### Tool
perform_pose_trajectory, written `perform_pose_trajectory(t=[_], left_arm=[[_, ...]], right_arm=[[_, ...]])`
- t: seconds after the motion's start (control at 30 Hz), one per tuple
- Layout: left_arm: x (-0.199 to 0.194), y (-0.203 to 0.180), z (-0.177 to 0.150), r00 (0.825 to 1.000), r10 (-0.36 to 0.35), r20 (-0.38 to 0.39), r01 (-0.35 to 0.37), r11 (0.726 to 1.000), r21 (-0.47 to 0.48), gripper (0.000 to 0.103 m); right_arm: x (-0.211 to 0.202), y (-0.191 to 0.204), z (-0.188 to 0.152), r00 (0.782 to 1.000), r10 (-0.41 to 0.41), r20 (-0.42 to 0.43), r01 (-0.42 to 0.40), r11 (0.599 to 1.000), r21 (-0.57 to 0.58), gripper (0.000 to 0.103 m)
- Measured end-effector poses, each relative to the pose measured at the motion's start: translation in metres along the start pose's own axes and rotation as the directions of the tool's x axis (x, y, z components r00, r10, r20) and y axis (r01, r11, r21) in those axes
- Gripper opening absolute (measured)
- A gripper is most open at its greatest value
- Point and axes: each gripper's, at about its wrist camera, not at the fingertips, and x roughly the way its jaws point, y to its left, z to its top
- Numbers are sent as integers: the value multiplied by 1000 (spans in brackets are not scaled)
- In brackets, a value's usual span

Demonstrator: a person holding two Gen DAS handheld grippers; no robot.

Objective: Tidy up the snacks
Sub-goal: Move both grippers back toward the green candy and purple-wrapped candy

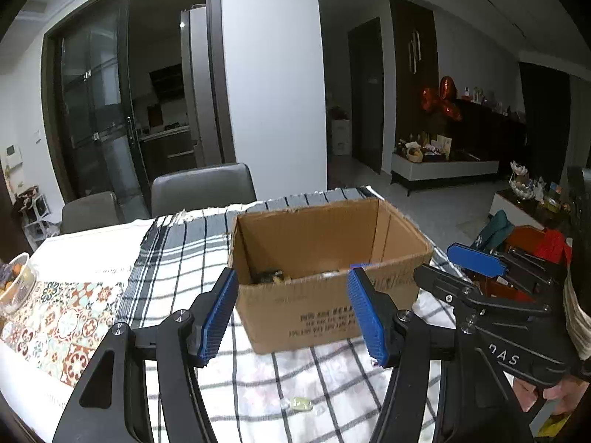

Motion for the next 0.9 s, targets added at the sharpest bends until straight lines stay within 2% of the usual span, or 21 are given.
perform_pose_trajectory(t=[0.3,0.5,0.9], left_arm=[[-5,1,-36,1000,-13,-8,12,1000,-15,61],[0,2,-62,999,-8,-45,7,999,-34,61],[35,5,-111,982,-21,-185,10,998,-62,60]], right_arm=[[2,1,-30,999,-9,-46,10,999,39,51],[9,1,-54,996,-21,-86,27,998,62,51],[41,-8,-88,978,-40,-204,53,997,59,51]])
